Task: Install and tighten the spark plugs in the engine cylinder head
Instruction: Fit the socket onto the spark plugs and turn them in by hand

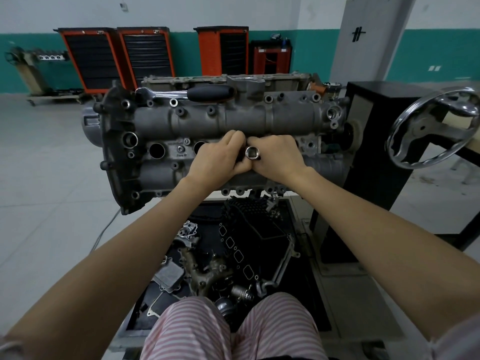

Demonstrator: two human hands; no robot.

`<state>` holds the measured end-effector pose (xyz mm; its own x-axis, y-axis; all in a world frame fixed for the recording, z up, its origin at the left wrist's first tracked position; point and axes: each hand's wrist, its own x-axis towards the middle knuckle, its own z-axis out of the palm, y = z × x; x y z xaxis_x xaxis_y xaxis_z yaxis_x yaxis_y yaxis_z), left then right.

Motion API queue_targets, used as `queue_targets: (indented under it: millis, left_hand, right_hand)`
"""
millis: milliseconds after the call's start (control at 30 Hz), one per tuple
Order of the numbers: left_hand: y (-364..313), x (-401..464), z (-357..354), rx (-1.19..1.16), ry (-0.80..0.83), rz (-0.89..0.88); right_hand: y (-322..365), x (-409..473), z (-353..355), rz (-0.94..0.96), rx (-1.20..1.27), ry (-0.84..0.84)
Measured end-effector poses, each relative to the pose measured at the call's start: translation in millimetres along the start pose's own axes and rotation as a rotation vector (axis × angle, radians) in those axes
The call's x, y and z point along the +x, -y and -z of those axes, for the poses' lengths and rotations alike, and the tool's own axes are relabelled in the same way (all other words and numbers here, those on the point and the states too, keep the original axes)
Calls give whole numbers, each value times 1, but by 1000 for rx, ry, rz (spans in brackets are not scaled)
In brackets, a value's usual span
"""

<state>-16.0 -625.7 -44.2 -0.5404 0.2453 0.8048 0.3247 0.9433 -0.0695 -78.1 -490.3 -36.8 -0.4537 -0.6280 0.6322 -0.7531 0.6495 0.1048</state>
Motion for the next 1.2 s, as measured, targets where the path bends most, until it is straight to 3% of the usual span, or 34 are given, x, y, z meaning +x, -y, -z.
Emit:
queue_targets:
  millis: [500,700,933,1200]
  left_hand:
    - [-3,0,2,-34,-4,23]
    - [1,0,-1,-21,-8,28]
    - [3,-1,-4,14,-3,-17]
    - [1,-1,-1,-23,-16,-44]
  right_hand:
    - [2,-1,-1,10,-16,-47]
    - [5,-4,5,30,89,-158]
    - [2,-3,1,-9,37,-49]
    - [2,-2,2,10,-15,-40]
